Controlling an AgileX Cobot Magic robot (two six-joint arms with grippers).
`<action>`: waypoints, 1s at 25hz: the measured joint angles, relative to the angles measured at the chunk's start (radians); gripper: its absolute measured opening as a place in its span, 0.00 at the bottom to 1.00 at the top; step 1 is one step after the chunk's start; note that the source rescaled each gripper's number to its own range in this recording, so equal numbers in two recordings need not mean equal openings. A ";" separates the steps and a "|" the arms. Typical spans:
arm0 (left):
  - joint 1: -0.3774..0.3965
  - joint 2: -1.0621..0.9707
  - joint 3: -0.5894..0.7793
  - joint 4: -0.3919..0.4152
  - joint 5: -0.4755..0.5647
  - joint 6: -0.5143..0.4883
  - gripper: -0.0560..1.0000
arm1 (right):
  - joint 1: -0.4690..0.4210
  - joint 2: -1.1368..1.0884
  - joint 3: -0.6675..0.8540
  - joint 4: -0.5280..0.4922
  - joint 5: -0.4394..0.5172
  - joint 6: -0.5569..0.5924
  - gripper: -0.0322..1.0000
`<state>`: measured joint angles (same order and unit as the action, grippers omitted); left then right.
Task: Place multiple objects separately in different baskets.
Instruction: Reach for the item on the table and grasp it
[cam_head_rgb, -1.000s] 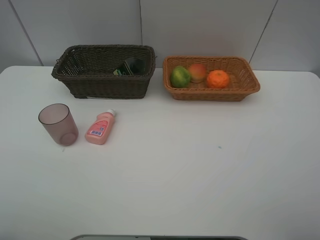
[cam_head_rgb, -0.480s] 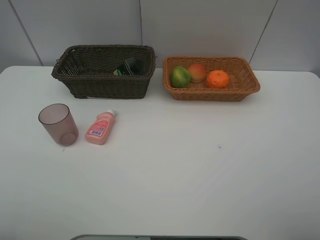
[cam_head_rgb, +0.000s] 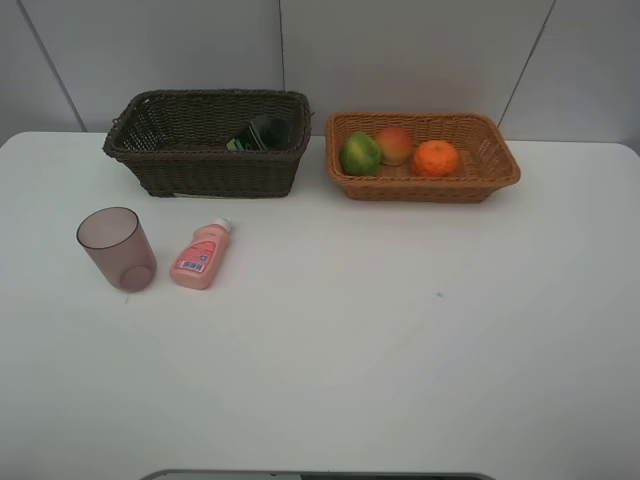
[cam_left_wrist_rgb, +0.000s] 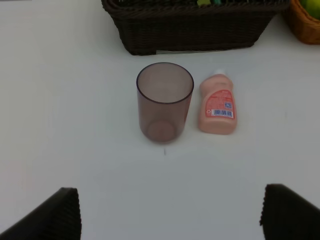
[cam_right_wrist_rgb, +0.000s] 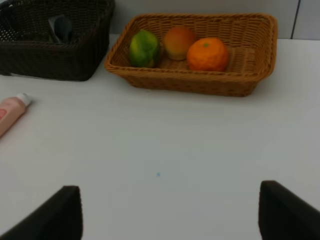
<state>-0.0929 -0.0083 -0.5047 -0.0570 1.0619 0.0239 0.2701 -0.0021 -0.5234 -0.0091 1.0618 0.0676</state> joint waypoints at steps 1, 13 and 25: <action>0.000 0.000 0.000 0.000 0.000 0.000 0.93 | -0.017 0.000 0.000 -0.002 0.000 0.000 0.65; 0.000 0.000 0.000 0.000 0.000 0.000 0.93 | -0.216 -0.002 0.000 -0.061 0.000 -0.001 0.65; 0.000 0.000 0.000 0.000 0.000 0.000 0.93 | -0.216 -0.002 0.000 -0.078 0.000 -0.001 0.65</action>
<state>-0.0929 -0.0083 -0.5047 -0.0570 1.0619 0.0239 0.0544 -0.0045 -0.5234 -0.0871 1.0615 0.0666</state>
